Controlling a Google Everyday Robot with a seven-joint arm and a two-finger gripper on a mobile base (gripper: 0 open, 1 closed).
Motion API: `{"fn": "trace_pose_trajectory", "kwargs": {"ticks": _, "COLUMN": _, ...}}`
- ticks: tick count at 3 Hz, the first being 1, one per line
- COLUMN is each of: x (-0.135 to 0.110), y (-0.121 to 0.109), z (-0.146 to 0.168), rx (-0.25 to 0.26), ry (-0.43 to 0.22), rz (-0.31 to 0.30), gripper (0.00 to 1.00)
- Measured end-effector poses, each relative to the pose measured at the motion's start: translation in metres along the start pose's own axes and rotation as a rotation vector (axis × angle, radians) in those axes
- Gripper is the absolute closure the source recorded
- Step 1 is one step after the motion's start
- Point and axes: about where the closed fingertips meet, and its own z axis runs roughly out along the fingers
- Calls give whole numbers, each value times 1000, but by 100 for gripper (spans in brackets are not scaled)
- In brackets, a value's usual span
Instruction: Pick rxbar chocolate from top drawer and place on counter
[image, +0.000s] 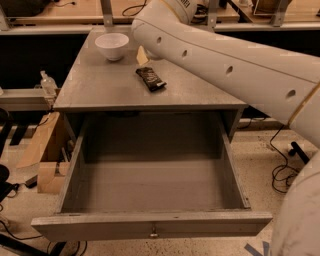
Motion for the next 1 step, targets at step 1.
{"fn": "trace_pose_trajectory", "kwargs": {"ticks": 1, "x": 0, "y": 0, "z": 0, "rx": 0, "ry": 1, "rz": 0, "gripper": 0}}
